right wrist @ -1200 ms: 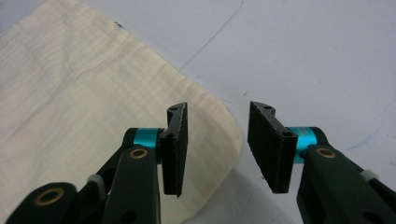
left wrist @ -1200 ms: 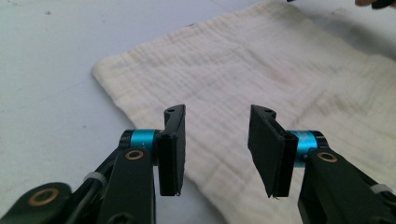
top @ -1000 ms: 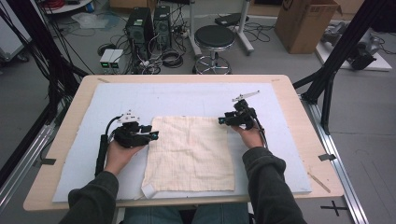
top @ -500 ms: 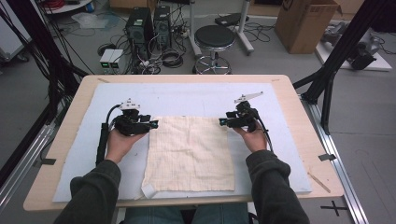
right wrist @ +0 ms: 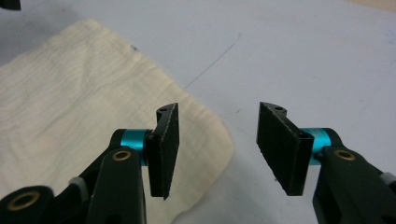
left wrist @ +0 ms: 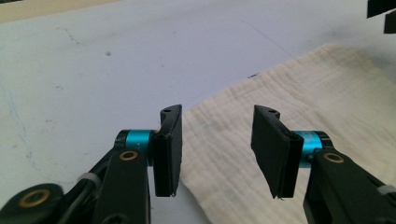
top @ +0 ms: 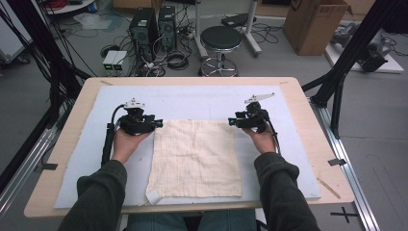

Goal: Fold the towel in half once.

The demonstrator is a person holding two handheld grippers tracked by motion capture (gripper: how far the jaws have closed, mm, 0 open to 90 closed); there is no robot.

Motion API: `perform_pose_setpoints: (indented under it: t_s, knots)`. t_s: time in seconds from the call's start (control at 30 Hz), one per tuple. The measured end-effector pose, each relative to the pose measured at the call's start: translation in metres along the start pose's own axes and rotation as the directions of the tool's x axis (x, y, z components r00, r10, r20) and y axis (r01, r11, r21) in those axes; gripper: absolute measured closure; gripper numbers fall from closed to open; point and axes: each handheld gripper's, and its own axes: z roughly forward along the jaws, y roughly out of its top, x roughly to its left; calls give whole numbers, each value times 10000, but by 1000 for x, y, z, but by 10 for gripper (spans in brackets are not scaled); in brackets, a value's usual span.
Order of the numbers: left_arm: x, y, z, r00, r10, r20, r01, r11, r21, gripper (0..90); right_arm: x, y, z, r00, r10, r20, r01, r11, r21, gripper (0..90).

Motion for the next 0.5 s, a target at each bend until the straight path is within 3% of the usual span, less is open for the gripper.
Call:
perform_pose_setpoints:
  t_s: [0.17, 0.23, 0.37, 0.5]
  knots:
    - [9, -2, 13, 9990, -348, -275, 355, 9990, 274, 559, -6, -2, 7, 9997, -64, 248, 57, 9996, 265, 531]
    - [9, -3, 17, 9982, -223, -549, 240, 9992, 310, 558, -10, -4, 11, 9997, 138, 208, -147, 9990, 424, 541]
    - [13, -2, 25, 9959, -344, -840, 380, 9984, 421, 577, -15, -7, 19, 9988, 481, 98, -486, 9969, 615, 577]
    - [17, -6, 33, 9936, -677, -907, 723, 9962, 478, 595, -20, -11, 26, 9970, 776, 66, -779, 9936, 820, 607]
